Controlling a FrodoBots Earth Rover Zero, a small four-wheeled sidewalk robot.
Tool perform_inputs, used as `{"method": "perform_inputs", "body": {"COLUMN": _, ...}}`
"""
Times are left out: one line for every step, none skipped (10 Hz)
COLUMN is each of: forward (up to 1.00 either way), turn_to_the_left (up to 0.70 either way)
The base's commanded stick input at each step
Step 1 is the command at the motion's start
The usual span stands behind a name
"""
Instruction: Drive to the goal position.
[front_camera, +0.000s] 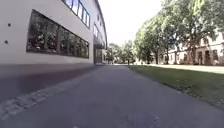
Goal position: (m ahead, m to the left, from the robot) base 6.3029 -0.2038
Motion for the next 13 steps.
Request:
{"method": "perform_inputs", "body": {"forward": 0.85, "turn_to_the_left": 0.00}}
{"method": "perform_inputs", "body": {"forward": 0.85, "turn_to_the_left": 0.00}}
{"method": "perform_inputs", "body": {"forward": 0.85, "turn_to_the_left": 0.00}}
{"method": "perform_inputs", "body": {"forward": 0.85, "turn_to_the_left": 0.00}}
{"method": "perform_inputs", "body": {"forward": 0.85, "turn_to_the_left": 0.00}}
{"method": "perform_inputs", "body": {"forward": 0.85, "turn_to_the_left": 0.00}}
{"method": "perform_inputs", "body": {"forward": 0.85, "turn_to_the_left": 0.00}}
{"method": "perform_inputs", "body": {"forward": 0.85, "turn_to_the_left": 0.00}}
{"method": "perform_inputs", "body": {"forward": 0.85, "turn_to_the_left": 0.00}}
{"method": "perform_inputs", "body": {"forward": 0.85, "turn_to_the_left": 0.00}}
{"method": "perform_inputs", "body": {"forward": 0.85, "turn_to_the_left": 0.00}}
{"method": "perform_inputs", "body": {"forward": 0.85, "turn_to_the_left": 0.00}}
{"method": "perform_inputs", "body": {"forward": 0.85, "turn_to_the_left": 0.00}}
